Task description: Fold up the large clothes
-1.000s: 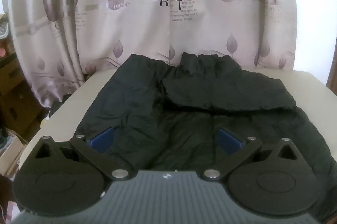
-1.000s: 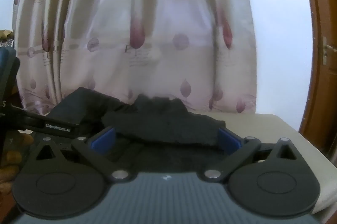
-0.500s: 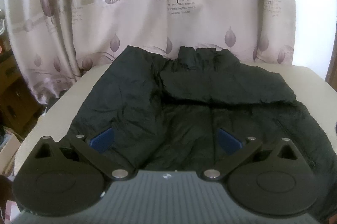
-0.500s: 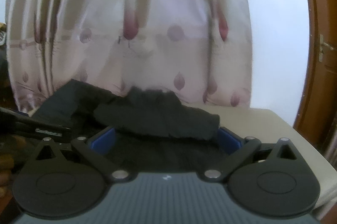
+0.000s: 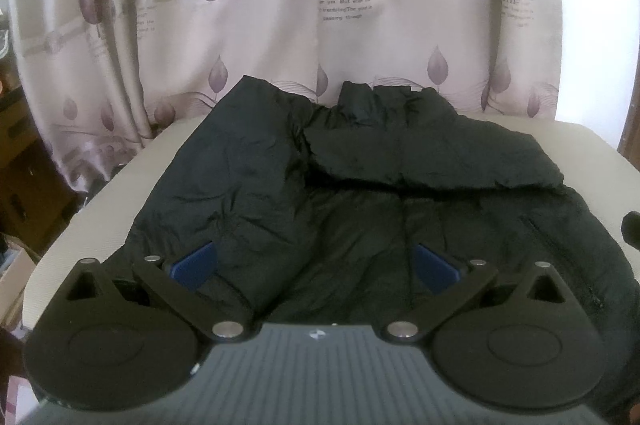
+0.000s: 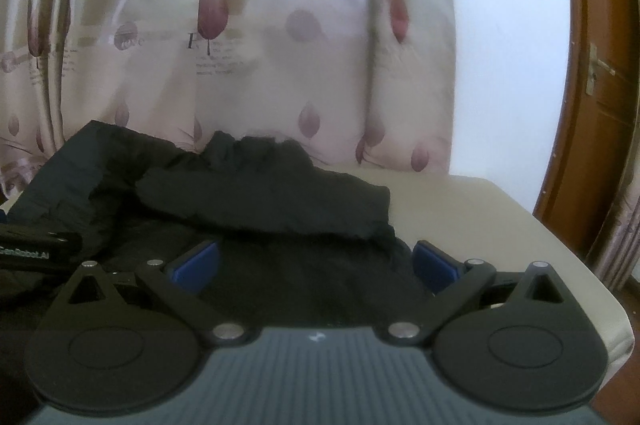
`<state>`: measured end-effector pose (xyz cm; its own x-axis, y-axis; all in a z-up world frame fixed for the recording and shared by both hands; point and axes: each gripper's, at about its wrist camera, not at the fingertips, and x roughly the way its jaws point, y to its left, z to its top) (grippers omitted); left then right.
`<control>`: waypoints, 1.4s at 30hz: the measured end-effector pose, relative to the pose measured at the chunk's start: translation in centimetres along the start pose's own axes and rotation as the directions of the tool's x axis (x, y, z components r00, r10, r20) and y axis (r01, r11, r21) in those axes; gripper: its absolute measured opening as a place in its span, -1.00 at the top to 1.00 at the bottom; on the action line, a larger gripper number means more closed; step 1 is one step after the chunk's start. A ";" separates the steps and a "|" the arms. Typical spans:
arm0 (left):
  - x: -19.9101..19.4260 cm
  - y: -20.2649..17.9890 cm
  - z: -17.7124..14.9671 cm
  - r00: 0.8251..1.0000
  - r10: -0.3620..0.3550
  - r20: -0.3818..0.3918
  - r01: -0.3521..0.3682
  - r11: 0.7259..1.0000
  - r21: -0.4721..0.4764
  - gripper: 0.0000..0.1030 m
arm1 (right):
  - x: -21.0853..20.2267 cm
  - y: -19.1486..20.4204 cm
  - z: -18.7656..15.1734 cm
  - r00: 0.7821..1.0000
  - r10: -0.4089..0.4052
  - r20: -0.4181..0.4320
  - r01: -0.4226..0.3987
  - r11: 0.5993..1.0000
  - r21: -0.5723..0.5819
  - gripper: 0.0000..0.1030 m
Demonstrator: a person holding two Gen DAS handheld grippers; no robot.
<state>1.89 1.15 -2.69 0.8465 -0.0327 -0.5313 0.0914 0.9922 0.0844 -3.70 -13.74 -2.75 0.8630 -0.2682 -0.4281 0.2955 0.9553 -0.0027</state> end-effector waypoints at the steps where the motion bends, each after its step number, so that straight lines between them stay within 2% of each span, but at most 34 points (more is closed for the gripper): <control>1: 0.0 0.0 0.0 1.000 0.001 0.001 -0.001 1.000 0.002 -1.00 | 0.1 0.0 -0.1 1.000 -0.001 -0.003 0.001 1.000 0.001 -1.00; 15: 0.4 0.7 -0.9 0.999 -0.046 -0.027 0.046 0.999 -0.017 -1.00 | 1.2 0.2 -0.2 1.000 0.011 -0.029 -0.011 1.000 -0.010 -1.00; 23: 1.5 1.3 -1.6 0.995 -0.045 -0.087 0.041 0.998 -0.049 -1.00 | 1.5 0.5 -0.5 0.999 0.044 -0.033 -0.044 0.999 -0.014 -1.00; 42: 2.7 1.6 -2.2 0.991 -0.032 -0.129 0.025 0.998 -0.056 -1.00 | 1.5 1.3 -0.9 0.996 0.076 -0.049 -0.078 0.997 -0.029 -1.00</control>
<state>3.14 2.95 -5.84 0.7686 -0.0491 -0.6378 0.0836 0.9962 0.0240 -2.41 -12.81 -4.24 0.8619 -0.1883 -0.4709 0.2155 0.9765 0.0040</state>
